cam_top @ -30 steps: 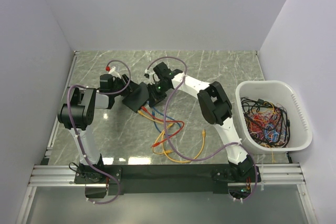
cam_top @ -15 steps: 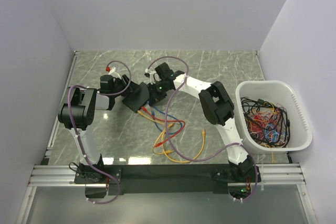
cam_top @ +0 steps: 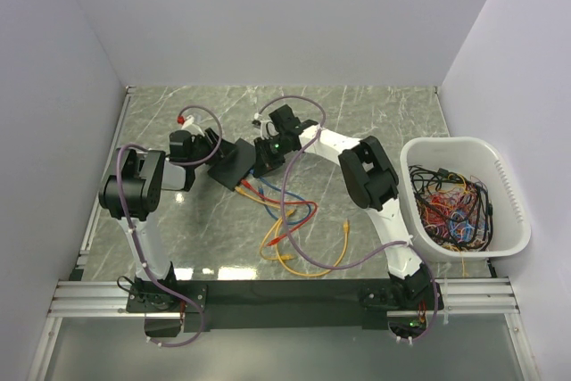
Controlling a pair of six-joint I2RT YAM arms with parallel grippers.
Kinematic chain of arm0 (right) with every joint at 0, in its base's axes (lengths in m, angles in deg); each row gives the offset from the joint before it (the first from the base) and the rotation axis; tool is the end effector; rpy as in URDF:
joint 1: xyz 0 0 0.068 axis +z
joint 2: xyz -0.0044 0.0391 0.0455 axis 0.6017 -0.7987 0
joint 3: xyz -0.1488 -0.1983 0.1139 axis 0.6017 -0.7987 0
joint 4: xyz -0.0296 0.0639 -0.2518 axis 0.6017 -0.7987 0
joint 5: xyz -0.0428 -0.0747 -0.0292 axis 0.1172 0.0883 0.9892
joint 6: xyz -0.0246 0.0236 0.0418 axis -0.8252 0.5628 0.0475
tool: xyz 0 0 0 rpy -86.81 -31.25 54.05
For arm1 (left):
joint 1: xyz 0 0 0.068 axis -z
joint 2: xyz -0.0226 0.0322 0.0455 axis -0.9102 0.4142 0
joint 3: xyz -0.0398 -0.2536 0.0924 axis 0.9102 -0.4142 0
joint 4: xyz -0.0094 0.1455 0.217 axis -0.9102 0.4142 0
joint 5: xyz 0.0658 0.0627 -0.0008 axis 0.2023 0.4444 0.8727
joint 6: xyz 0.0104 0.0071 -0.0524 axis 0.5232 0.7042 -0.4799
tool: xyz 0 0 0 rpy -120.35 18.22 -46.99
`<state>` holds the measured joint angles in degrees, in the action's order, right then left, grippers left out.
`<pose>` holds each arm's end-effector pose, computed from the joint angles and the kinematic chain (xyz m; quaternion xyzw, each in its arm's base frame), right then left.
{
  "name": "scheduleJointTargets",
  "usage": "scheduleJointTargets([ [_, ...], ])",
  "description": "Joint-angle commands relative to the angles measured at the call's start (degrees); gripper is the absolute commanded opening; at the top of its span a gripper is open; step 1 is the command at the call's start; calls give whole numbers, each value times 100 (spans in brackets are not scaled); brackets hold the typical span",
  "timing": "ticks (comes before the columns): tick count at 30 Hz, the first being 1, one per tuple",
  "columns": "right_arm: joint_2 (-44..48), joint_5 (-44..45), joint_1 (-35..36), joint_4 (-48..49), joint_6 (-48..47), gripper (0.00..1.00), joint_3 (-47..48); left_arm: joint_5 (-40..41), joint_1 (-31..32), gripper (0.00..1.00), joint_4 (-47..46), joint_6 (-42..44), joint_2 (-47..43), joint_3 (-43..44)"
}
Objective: Insert the plug into the switch port
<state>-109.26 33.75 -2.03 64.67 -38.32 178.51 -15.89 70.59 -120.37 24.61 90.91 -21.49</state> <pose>0.4024 0.3077 0.1421 -0.2722 0.8658 0.3952 0.1419 0.3637 -0.0481 0.1194 -0.1079 0.8066 -0.3801 0.4396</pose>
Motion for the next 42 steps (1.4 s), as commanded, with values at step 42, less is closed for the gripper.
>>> scheduleJointTargets([
  [42, -678, -476, 380, 2628, 598, 0, 1815, -1171, 1665, 48, 959, -297, 805, -13],
])
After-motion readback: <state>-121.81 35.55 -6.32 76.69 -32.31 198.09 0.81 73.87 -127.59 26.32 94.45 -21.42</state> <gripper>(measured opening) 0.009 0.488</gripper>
